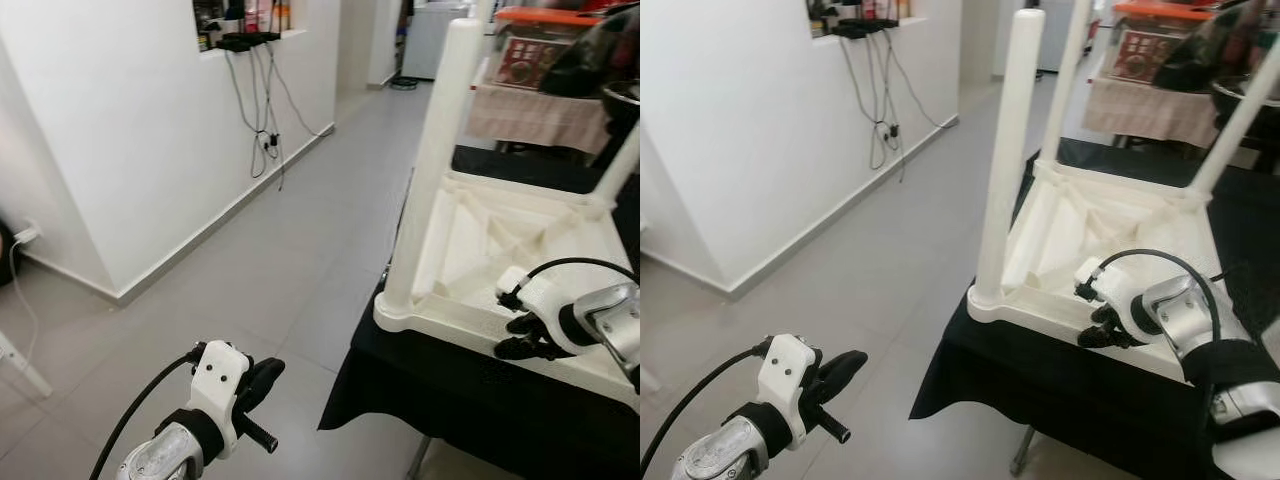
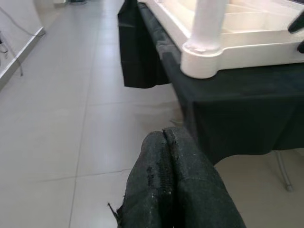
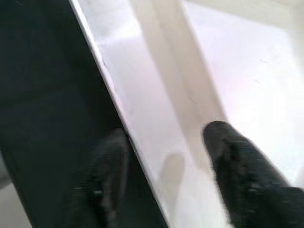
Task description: Building children table
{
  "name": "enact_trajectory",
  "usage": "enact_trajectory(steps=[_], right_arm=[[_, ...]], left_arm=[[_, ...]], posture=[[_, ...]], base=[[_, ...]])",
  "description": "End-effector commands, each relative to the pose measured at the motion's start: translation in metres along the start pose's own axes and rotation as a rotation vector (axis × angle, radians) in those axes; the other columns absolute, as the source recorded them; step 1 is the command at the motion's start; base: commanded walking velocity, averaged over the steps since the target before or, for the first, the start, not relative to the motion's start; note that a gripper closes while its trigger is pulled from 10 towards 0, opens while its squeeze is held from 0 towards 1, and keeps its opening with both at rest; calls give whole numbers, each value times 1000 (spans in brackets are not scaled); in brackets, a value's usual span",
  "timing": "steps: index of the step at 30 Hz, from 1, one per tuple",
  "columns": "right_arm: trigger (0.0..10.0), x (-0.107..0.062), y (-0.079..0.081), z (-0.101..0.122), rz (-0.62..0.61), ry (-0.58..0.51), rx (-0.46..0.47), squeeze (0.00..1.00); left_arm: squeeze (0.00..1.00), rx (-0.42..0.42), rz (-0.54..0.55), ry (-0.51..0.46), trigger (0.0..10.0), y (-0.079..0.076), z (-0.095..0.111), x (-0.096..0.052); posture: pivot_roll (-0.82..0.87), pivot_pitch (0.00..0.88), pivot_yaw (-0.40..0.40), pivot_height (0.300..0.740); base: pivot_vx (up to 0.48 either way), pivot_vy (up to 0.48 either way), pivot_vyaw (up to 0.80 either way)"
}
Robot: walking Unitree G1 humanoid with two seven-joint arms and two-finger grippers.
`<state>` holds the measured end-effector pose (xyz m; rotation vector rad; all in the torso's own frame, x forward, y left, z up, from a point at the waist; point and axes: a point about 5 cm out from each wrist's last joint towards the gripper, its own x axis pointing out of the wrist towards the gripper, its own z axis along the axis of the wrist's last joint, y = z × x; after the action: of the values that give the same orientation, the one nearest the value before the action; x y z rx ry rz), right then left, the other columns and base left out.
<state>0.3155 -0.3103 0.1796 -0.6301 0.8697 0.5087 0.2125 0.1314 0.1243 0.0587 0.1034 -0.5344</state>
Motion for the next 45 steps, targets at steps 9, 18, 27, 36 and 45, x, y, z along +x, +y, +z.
enact_trajectory(steps=[9,18,27,36,45], right_arm=[[10000,-33,30,39,188,-399,-61,0],[10000,-38,54,77,163,-795,22,0],[10000,-7,142,80,203,-1026,133,0],[10000,15,191,86,338,-1013,387,0],[10000,16,195,86,345,-1040,463,0]], left_arm=[[0,-12,133,-85,10000,22,18,8],[0,-98,243,-98,10000,36,26,17],[0,-196,229,-90,10000,34,23,24],[0,-170,173,-108,10000,19,17,22],[0,-199,209,-110,10000,23,18,25]], posture=[[-35,0,-24,740],[-57,0,-25,740],[-83,0,-18,740],[-95,0,-14,740],[-94,0,-18,740]], base=[[0,0,0],[0,0,0],[0,0,0],[0,0,-46],[0,0,-714]])
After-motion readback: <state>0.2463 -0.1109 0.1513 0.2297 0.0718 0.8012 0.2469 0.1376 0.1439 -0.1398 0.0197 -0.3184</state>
